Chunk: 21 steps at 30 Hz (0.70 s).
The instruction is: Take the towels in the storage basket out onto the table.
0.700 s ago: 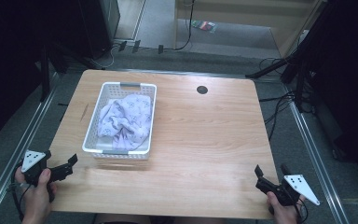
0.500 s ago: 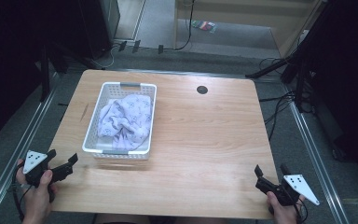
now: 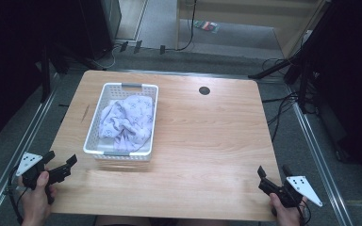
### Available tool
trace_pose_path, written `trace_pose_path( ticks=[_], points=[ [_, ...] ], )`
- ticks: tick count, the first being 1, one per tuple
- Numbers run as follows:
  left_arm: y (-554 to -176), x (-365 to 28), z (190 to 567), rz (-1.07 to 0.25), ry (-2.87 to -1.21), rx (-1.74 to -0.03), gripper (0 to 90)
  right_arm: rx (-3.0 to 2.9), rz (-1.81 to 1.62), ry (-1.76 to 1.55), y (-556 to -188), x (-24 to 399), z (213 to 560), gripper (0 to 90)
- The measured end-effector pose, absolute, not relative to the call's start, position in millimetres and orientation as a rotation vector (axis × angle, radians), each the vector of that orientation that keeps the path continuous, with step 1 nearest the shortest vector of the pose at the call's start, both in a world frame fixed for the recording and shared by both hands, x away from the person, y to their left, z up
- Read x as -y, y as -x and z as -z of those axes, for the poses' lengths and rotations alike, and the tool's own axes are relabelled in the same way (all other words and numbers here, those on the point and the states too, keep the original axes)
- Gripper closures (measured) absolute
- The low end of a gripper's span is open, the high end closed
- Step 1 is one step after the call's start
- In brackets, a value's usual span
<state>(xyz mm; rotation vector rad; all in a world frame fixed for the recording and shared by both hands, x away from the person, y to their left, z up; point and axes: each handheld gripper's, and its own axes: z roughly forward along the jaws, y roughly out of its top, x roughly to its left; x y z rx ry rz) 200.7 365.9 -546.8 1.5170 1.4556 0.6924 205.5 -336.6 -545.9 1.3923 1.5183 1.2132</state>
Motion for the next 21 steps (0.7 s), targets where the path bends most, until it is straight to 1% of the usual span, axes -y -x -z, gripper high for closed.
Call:
trace_pose_path(
  ticks=[1, 2, 5, 14, 15, 21],
  points=[
    [-201.6, -364.2, 543.7, -0.669, -1.532, -1.437, 3.4, -1.534, -1.204, -1.395, -206.7, 335.6, 545.9, 12.8],
    [-201.8, -363.0, 541.9, -0.662, -1.535, -1.43, 1.4, -1.532, -1.198, -1.396, -206.7, 335.3, 545.8, 13.0],
    [-202.9, -359.6, 536.2, -0.657, -1.544, -1.432, 0.9, -1.539, -1.207, -1.377, -205.9, 335.0, 546.0, 12.9],
    [-205.4, -349.9, 517.9, -0.583, -1.554, -1.441, 0.0, -1.565, -1.206, -1.401, -209.2, 336.2, 545.8, 12.8],
    [-205.4, -349.9, 517.9, -0.583, -1.554, -1.441, 0.0, -1.565, -1.206, -1.401, -209.2, 336.2, 545.8, 12.8],
    [-208.1, -341.1, 491.2, -0.599, -1.566, -1.451, 0.0, -1.549, -1.219, -1.414, -207.4, 337.5, 545.8, 13.1]
  ],
)
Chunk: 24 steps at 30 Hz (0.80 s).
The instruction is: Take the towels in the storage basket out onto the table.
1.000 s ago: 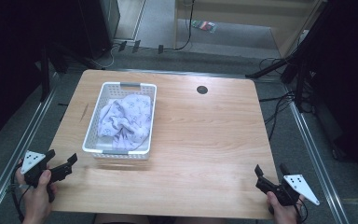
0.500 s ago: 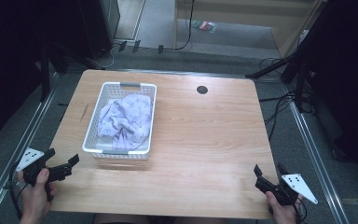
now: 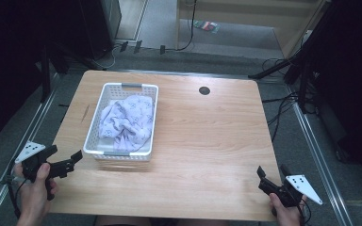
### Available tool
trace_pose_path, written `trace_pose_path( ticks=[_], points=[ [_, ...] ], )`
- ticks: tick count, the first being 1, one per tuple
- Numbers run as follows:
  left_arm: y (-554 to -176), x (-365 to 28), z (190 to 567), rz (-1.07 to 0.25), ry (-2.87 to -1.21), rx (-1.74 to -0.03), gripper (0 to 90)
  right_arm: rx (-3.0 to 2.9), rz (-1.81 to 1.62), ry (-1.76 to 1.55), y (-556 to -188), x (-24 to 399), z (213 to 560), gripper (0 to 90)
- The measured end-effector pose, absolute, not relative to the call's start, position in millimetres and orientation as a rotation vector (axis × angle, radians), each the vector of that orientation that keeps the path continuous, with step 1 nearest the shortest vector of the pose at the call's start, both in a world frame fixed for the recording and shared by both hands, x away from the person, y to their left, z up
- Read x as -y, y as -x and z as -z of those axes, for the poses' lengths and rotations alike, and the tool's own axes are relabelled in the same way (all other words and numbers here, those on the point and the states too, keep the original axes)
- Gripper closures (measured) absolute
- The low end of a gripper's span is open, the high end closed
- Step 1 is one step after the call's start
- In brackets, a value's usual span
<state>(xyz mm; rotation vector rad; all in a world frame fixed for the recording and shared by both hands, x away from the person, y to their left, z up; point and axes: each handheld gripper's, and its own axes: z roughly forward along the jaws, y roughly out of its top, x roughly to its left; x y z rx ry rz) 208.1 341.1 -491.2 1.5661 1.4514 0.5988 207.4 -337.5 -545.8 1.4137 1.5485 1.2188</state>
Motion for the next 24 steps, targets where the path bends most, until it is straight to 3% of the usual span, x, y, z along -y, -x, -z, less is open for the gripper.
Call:
trace_pose_path(
  ticks=[24],
  points=[
    [-279.0, -283.1, 455.7, -0.489, -1.889, -1.439, 0.0, -1.588, -1.197, -1.396, -207.9, 334.9, 545.7, 14.2]
  ],
)
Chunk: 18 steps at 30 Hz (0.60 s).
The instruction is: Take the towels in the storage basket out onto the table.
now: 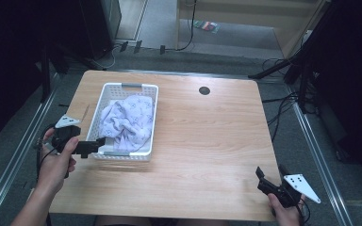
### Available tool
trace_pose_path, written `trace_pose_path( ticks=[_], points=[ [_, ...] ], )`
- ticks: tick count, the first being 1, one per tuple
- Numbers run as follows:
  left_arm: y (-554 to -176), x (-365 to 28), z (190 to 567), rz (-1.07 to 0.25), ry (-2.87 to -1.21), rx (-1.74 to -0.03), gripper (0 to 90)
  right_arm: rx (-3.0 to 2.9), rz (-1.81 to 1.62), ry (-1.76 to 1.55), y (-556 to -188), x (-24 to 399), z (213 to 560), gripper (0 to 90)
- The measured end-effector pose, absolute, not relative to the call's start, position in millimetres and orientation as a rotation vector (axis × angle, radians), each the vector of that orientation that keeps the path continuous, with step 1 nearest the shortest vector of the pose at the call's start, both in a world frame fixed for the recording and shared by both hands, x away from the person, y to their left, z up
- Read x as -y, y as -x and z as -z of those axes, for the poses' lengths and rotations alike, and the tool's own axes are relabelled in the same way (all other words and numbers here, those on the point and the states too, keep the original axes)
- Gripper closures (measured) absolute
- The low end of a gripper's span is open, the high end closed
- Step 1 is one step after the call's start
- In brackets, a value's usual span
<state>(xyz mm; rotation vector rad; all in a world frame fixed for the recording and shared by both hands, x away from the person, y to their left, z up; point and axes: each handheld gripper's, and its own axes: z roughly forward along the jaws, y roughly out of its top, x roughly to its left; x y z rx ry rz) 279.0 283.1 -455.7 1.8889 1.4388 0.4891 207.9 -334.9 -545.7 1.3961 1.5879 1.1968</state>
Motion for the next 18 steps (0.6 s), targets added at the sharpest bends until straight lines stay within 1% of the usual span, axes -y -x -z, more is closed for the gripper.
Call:
trace_pose_path(
  ticks=[12, 18],
  points=[
    [-312.5, -264.7, 442.6, -0.454, -1.948, -1.447, 0.0, -1.606, -1.202, -1.4, -208.9, 335.5, 545.7, 14.9],
    [-328.9, -257.0, 446.0, -0.39, -1.983, -1.482, 0.0, -1.605, -1.207, -1.401, -208.7, 335.7, 545.7, 14.9]
  ],
)
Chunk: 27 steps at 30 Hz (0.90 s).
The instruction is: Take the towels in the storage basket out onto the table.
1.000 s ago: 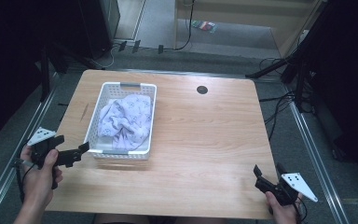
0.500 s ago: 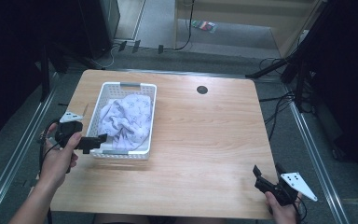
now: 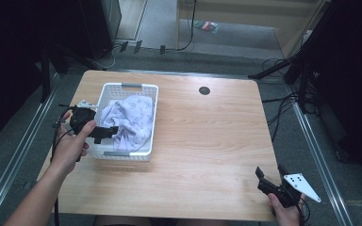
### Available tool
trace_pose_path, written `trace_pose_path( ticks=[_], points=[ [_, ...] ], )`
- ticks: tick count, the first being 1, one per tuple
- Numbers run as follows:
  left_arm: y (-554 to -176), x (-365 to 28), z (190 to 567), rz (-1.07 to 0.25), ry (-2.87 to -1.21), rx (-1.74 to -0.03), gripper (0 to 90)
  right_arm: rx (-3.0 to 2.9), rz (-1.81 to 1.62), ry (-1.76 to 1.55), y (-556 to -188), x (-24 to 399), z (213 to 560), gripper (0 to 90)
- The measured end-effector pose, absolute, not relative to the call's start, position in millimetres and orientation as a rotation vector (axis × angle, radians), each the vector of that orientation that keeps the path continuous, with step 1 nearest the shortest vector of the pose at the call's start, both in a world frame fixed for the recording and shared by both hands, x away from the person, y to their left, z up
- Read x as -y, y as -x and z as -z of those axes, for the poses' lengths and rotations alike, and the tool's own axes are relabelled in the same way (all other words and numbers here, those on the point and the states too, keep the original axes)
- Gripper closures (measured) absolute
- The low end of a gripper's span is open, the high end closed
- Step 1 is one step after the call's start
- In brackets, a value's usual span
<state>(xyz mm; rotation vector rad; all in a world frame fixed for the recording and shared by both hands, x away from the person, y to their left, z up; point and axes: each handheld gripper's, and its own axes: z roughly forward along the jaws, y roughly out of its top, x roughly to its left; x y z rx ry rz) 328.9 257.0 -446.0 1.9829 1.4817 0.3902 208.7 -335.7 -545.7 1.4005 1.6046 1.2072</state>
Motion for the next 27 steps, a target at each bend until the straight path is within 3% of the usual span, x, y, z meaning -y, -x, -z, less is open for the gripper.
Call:
trace_pose_path(
  ticks=[5, 12, 27],
  points=[
    [-346.0, -248.0, 449.1, -0.365, -2.006, -1.503, 0.0, -1.61, -1.207, -1.399, -209.0, 335.7, 545.7, 14.9],
    [-379.3, -235.6, 453.8, -0.231, -2.017, -1.51, 0.0, -1.612, -1.204, -1.399, -209.1, 335.3, 545.6, 15.0],
    [-428.2, -219.3, 478.2, -0.178, -2.015, -1.636, 0.0, -1.613, -1.209, -1.39, -208.9, 335.7, 545.7, 14.9]
  ],
)
